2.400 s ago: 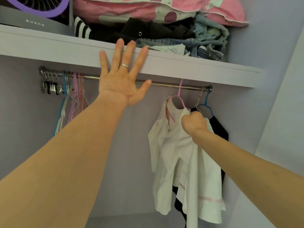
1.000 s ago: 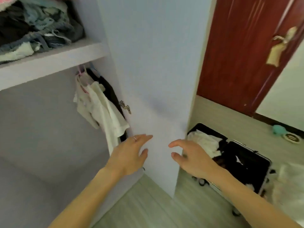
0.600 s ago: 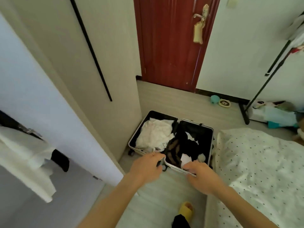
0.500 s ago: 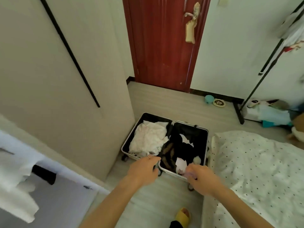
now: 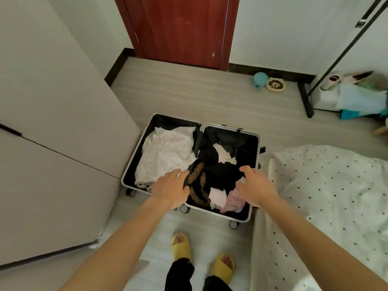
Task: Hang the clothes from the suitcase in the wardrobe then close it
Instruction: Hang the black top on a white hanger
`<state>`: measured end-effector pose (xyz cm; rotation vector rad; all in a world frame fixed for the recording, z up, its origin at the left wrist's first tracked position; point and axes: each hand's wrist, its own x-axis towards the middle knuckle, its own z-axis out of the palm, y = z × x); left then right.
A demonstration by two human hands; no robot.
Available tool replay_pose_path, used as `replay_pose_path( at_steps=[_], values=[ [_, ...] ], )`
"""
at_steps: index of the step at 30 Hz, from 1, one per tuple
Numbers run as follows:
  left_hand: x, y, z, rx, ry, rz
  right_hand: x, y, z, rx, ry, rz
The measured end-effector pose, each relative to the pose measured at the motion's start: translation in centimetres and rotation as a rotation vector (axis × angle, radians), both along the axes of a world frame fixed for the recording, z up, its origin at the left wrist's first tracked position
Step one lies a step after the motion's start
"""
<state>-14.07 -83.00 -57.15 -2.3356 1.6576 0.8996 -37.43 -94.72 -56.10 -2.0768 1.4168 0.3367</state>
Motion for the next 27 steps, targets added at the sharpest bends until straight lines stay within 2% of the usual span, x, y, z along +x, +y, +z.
replay_pose_path(
  at_steps=[3,7,11,16,19,22,27],
  values=[
    [1.5,-2.8,-7.8,0.066,-0.014,-0.02,2.2,-2.6,-7.3,0.023,-0.001,-0.047],
    [3.4,-5.5,-21.6,0.164,-0.026,-0.056,5.0,-4.9,-20.9,0.078,0.027,-0.101],
    [4.4,-7.1,-32.6,0.238,-0.009,-0.083,6.9,-6.5,-32.3,0.114,0.077,-0.16],
    [5.4,-8.5,-45.5,0.272,0.083,0.001,9.0,-8.4,-44.8,0.12,0.067,-0.197],
    [5.1,-8.0,-49.4,0.299,0.138,0.036,9.1,-8.4,-47.9,0.067,0.045,-0.181],
    [4.7,-7.3,-50.2,0.341,0.135,0.021,8.7,-8.2,-48.6,0.055,0.066,-0.205],
    [5.5,-8.3,-45.5,0.453,0.146,-0.013,7.4,-9.0,-42.3,-0.006,-0.059,-0.455]
  ],
)
